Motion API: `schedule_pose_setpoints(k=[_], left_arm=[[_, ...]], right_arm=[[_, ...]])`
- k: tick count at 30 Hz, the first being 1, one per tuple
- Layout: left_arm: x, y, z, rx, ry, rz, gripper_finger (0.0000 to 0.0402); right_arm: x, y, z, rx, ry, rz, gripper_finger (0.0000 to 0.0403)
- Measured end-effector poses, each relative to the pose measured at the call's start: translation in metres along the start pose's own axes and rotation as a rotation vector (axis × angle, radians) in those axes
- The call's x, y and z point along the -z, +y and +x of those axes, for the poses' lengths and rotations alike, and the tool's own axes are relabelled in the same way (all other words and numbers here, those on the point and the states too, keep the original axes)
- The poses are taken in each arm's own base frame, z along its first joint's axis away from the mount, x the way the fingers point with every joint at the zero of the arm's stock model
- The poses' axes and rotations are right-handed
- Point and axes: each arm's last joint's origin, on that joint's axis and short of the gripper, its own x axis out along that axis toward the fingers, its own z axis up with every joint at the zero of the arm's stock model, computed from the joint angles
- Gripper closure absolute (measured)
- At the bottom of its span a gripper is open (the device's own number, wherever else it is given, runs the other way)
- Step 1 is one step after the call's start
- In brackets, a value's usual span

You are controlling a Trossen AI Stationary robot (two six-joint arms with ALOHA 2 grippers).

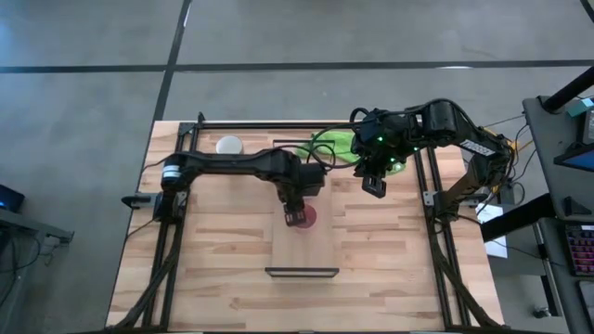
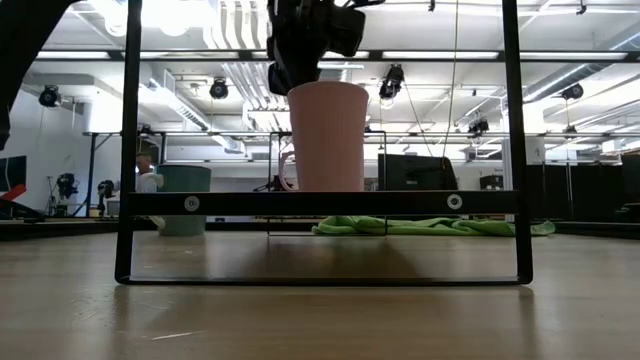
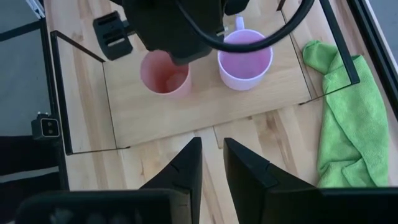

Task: Stack small to large cups/mugs on shelf
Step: Put the green mug on the shelf

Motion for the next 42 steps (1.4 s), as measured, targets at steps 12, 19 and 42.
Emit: schedule_pose_setpoints(k=[12,19,42], left_arm=[[0.021,-0.002,-0.052,0.009,-0.072,-0.051,0.0324],[0.05,0.004,-0.088,-0.13,-0.052,-0.166,0.0324],[0.1,0.165,-0.069,-0.383,0.12,-0.972,0.0324]], right_arm=[[0.0,0.0,0.0,0.0,0.0,0.0,0.0342],[0.0,0.0,0.002,0.002,0.007,0.001,0.0342],[0.003,-0.002,0.02,0.019,0.078,0.046,0.0342]])
